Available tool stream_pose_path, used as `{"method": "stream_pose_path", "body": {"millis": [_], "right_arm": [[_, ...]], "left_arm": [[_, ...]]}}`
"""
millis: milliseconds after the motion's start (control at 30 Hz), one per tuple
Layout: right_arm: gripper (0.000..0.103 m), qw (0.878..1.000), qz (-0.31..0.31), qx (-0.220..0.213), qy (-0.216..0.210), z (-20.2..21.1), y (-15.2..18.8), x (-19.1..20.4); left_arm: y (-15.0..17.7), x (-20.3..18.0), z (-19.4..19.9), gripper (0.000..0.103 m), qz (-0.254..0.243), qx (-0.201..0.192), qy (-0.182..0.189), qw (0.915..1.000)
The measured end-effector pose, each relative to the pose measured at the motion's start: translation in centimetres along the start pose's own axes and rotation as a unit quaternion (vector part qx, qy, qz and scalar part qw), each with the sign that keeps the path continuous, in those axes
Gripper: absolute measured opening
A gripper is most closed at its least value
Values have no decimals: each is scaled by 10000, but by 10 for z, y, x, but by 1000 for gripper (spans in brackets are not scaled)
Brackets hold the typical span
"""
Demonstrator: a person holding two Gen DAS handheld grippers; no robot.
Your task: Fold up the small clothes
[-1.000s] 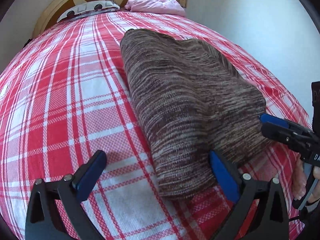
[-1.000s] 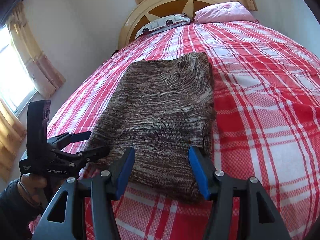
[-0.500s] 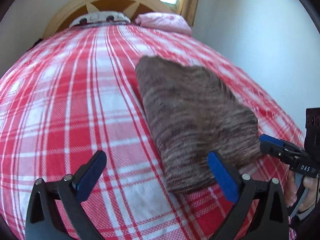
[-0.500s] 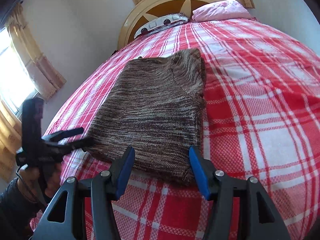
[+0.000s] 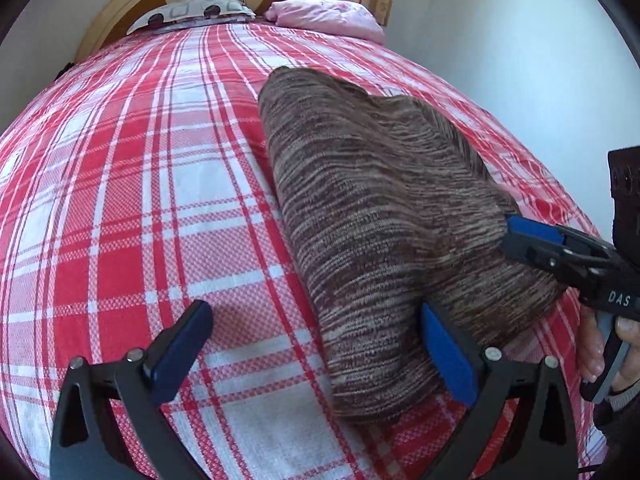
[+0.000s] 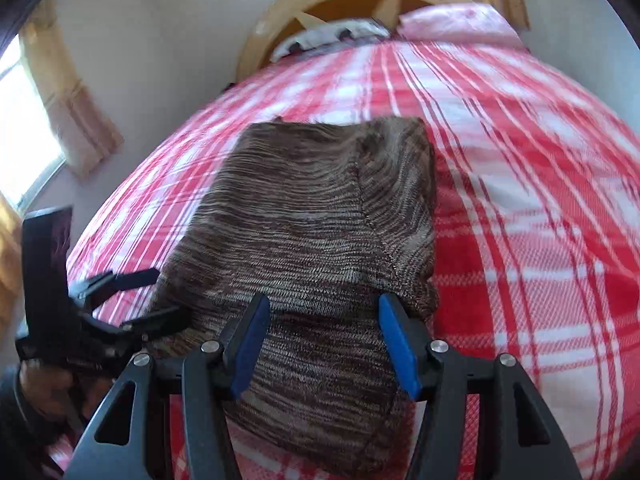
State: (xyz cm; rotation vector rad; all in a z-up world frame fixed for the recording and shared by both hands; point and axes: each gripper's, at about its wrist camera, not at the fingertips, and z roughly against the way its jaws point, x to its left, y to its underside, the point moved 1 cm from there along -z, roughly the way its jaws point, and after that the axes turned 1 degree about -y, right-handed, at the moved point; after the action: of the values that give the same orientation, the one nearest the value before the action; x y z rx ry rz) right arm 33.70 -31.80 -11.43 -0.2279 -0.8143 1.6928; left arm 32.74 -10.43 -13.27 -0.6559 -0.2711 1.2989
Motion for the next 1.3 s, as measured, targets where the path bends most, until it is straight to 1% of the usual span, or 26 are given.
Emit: {"method": "stream_pose_path", "body": {"millis": [33,100,167,200,233,300,367,467,533,600,667,767,800,833,867,933,967,1000,1033,1100,1133,1167,1200,1300], "right_arm": [[58,9999,69,-22,-79,4,-1,0],[58,9995,47,-185,-246,14,-7,-5],[58,9980,-209,-438,-411,22,-20,-20],[58,9970,-392,-492,-459,21,-29,-31],[58,9954,-645,-510,-486,15,-41,-45],[58,9932,-954,-464,-474,3,-57,-62],[58,9875,-1457,-268,-537,-20,-74,-87],[58,9773,-1976,-68,-765,-49,-86,-109],[58,9750,-2082,4,-773,-63,-89,-113],[58,9755,-2052,89,-784,-76,-92,-112],[58,9765,-1984,72,-837,-81,-96,-110],[57,9738,-1999,117,-1079,-89,-100,-110],[53,9729,-1984,177,-1174,-93,-102,-109],[50,9725,-1933,283,-1266,-98,-103,-109],[48,9735,-1882,313,-1265,-101,-105,-109],[35,9739,-1821,367,-1303,-105,-105,-107],[33,9747,-1798,356,-1277,-106,-105,-106],[30,9753,-1776,329,-1269,-107,-104,-105],[28,9764,-1734,292,-1255,-106,-104,-104],[26,9783,-1662,211,-1215,-101,-103,-99],[25,9789,-1639,166,-1212,-97,-102,-97],[24,9788,-1635,79,-1231,-92,-102,-95],[24,9781,-1648,25,-1274,-88,-102,-94],[23,9769,-1627,-198,-1373,-75,-102,-84]], "left_arm": [[-2,1,2,103,59,-5,28,10000],[-7,0,8,102,110,-179,152,9997],[-8,-9,13,102,-21,-395,307,9987],[-8,-12,11,103,-75,-368,376,9986],[-9,-14,5,102,-111,-224,475,9986],[-8,-15,-8,94,-93,78,443,9989],[-10,-13,-10,94,-71,59,512,9986],[-13,-6,-12,93,78,59,666,9977],[-13,-5,-14,93,68,66,674,9977],[-14,-7,-17,93,5,67,654,9978],[-17,-7,-19,94,16,70,700,9975],[-17,-5,-19,93,14,37,769,9970],[-17,-5,-18,92,17,27,802,9968],[-14,-5,-15,90,36,7,819,9966],[-14,-4,-14,85,60,-27,843,9964],[-12,-1,-12,75,72,-62,918,9957],[-12,-1,-12,56,86,-54,1038,9946],[-11,-1,-14,55,99,13,1026,9947],[-10,-2,-13,54,81,-10,994,9950],[-10,-6,-9,45,-63,-62,873,9961],[-9,-9,-7,43,-95,-76,823,9965],[-9,-9,-4,37,-108,-89,791,9968],[-9,-9,-1,32,-100,-114,796,9967],[-9,-4,11,26,32,-171,886,9959]]}}
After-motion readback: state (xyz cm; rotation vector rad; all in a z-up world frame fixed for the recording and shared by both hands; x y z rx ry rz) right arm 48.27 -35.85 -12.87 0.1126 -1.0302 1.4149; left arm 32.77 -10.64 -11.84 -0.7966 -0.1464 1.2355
